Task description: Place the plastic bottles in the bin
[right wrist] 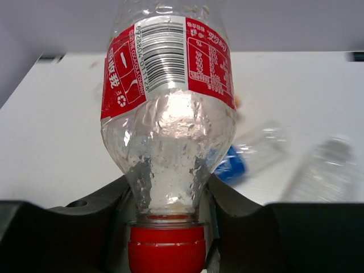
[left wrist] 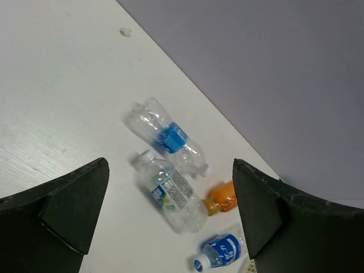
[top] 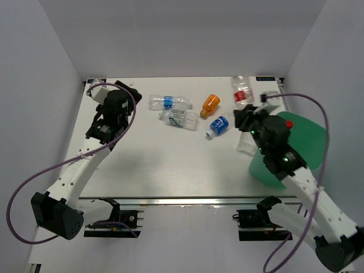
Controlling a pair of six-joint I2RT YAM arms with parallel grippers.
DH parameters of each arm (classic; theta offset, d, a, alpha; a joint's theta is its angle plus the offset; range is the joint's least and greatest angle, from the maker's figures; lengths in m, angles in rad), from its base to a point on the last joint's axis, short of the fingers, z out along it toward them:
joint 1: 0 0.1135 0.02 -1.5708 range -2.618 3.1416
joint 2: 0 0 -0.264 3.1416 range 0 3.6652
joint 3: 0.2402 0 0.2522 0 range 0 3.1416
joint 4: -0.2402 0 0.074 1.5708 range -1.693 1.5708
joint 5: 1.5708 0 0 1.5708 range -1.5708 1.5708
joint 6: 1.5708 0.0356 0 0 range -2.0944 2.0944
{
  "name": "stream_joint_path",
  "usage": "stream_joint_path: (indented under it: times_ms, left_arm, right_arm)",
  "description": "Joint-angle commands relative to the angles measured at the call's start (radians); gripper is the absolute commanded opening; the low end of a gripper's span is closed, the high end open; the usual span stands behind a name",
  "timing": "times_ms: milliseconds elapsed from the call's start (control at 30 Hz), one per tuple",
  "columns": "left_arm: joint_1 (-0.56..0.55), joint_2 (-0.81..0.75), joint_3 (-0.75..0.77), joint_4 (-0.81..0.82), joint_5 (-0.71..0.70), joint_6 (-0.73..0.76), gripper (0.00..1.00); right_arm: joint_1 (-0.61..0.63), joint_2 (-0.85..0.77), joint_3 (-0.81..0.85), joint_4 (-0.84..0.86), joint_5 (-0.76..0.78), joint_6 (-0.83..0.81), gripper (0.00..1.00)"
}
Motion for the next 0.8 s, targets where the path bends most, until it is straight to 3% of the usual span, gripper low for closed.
stream_joint_path:
  times_ms: [0,200,267,333,367,400,433,700,767]
  left_arm:
    - [0.043,-0.004,-0.018,-0.051,-0.006,0.037,0.98]
    - [0.088,0.065,-0.007,-0.054,0.054,0.073,0.98]
    - [0.094,0.076,-0.006,-0.043,0.077,0.079,0.98]
    - [0.102,0.094,0.001,-0.037,0.09,0.083,0.98]
    - [0.103,0.102,0.004,-0.037,0.102,0.083,0.98]
    - [0.106,0.108,0.013,-0.037,0.106,0.083,0.98]
    - [0.108,0.122,0.017,-0.043,0.113,0.085,0.98]
    - [0.117,0.134,0.013,-0.057,0.114,0.076,0.98]
    - [0.12,0.136,0.011,-0.051,0.117,0.076,0.98]
  right_arm:
    - [-0.065,-0.161,0.008,-0.201,0.251,0.053,0.02]
    - [-0.078,-0.359,0.036,-0.512,0.648,0.213,0.06]
    - [-0.078,-0.396,0.039,-0.611,0.702,0.286,0.07]
    - [-0.078,-0.426,0.031,-0.703,0.733,0.366,0.18]
    - [-0.078,-0.434,0.027,-0.71,0.734,0.374,0.32]
    - [-0.078,-0.437,0.018,-0.71,0.731,0.373,0.83]
    - [-0.078,-0.436,0.021,-0.702,0.722,0.353,0.89]
    - [-0.078,-0.353,0.159,-0.687,0.762,0.27,0.89]
    - [-0.078,-0.362,0.142,-0.592,0.69,0.136,0.89]
